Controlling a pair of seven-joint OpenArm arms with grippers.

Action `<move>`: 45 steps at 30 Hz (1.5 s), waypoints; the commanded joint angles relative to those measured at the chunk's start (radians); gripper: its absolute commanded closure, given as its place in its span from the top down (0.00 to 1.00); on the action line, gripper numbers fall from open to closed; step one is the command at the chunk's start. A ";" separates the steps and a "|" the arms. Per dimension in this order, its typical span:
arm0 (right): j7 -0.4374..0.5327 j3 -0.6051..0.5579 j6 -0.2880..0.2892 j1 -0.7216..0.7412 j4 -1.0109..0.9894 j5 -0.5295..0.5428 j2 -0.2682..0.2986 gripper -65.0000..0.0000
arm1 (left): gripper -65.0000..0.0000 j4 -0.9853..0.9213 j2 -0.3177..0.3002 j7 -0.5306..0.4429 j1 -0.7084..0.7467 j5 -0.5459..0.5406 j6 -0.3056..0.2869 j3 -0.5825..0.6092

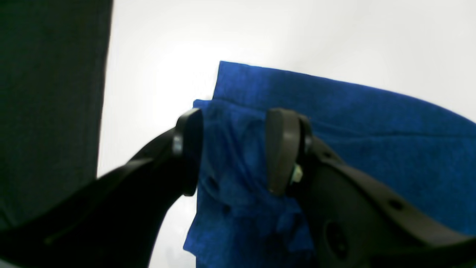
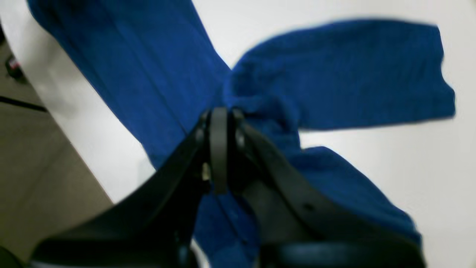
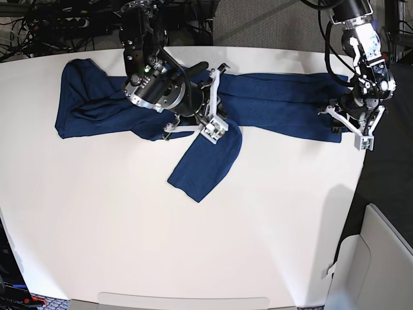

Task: Fold the T-shirt properly
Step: 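Carry the sleeve across the shirt toward the left gripper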

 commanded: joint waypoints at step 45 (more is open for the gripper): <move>0.498 0.327 0.002 0.521 -0.836 -0.446 -0.007 0.41 | 0.34 0.020 0.008 -0.010 -0.012 -0.004 0.001 -0.006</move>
